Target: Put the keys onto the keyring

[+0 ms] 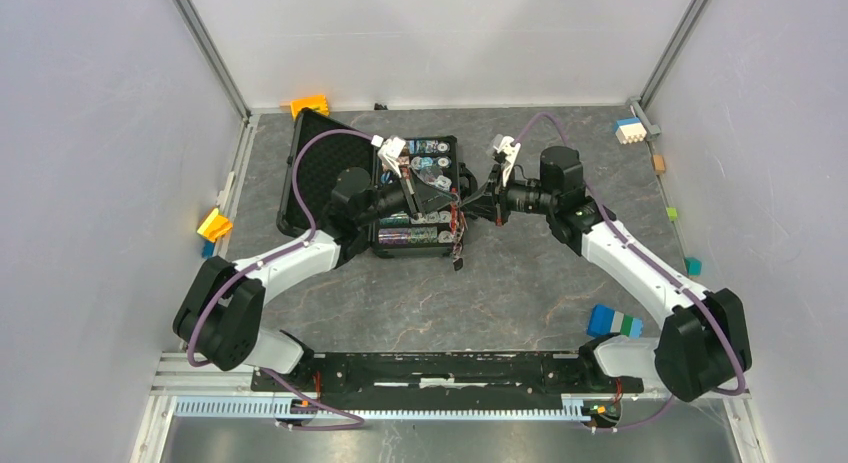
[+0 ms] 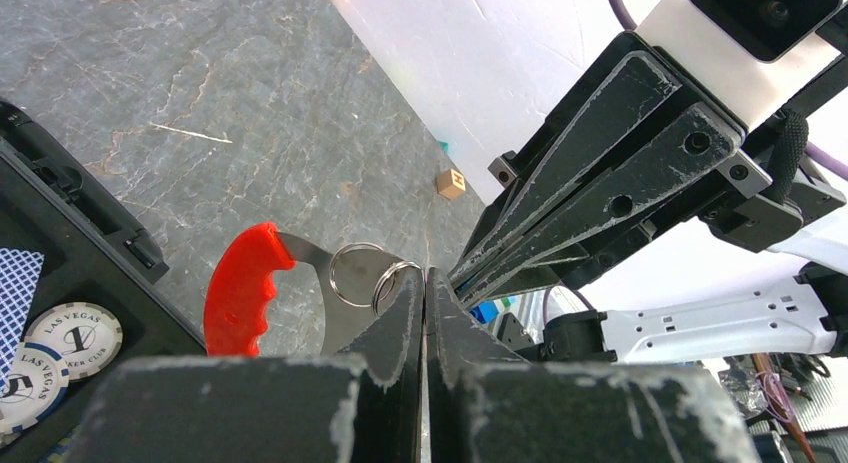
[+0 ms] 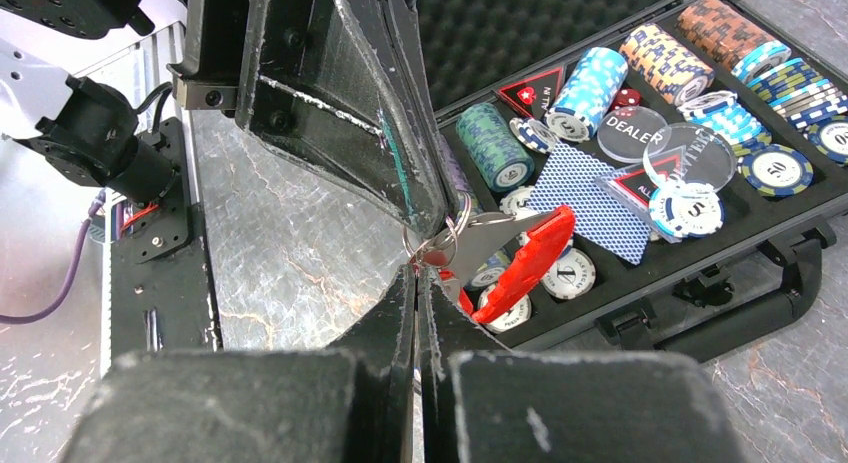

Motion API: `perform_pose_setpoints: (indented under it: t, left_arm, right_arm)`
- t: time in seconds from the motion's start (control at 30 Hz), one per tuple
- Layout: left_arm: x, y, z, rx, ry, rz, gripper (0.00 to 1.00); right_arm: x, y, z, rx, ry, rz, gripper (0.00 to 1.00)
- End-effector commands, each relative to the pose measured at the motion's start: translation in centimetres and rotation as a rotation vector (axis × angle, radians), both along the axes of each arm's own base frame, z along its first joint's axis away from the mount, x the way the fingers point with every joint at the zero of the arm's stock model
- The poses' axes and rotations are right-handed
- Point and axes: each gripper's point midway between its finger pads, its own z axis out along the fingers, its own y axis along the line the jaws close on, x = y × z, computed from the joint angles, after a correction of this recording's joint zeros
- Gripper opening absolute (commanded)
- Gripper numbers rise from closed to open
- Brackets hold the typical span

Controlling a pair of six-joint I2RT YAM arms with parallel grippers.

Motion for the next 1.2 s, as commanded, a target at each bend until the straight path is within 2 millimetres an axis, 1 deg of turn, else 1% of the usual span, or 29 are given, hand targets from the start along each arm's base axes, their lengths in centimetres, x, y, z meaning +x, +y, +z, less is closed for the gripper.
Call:
perform_pose_setpoints:
  t: [0.0, 0.07, 0.2, 0.43, 0.6, 0.83, 1.0, 1.07, 1.17]
  left_arm:
    - [1.2, 0.3, 1.7, -0.055, -0.028, 0.053, 0.02]
    - [1.3, 0.3, 1.4, -0.051, -0.018, 0.059, 0.02]
    - [1.5, 0.3, 1.4, -0.053, -0.014, 0.065, 0.02]
    - [1.6, 0.3, 1.1, -0.052, -0.016, 0.067, 0.02]
    - [1.2, 0.1, 1.8, -0.081, -0.039, 0.042, 0.02]
    - [0.5, 0.5, 2.9, -0.128, -0.097, 0.014, 0.02]
    - [-0.3, 0.4, 4.3, -0.178, -0.147, -0.026, 0.02]
    - [-0.5, 0.4, 4.5, -0.19, -0.157, -0.038, 0.02]
    - [-0.9, 0.5, 4.8, -0.198, -0.179, -0.051, 0.02]
  right_arm:
    - [-0.7, 0.9, 1.4, 0.049, -0.008, 0.058, 0.01]
    - [-0.6, 0.9, 1.4, 0.05, -0.002, 0.057, 0.01]
    - [-0.5, 1.1, 1.3, 0.055, 0.01, 0.062, 0.01]
    - [-0.8, 1.3, 1.6, 0.074, 0.024, 0.083, 0.01]
    - [-0.9, 1.3, 1.5, 0.074, 0.02, 0.084, 0.05]
    - [-0.4, 0.7, 1.7, 0.026, -0.037, 0.052, 0.16]
    - [-0.7, 0.3, 1.9, 0.013, -0.067, 0.046, 0.18]
    - [-0.9, 0.2, 2.1, 0.014, -0.069, 0.048, 0.18]
    - [-1.1, -0.1, 2.7, 0.009, -0.122, 0.056, 0.2]
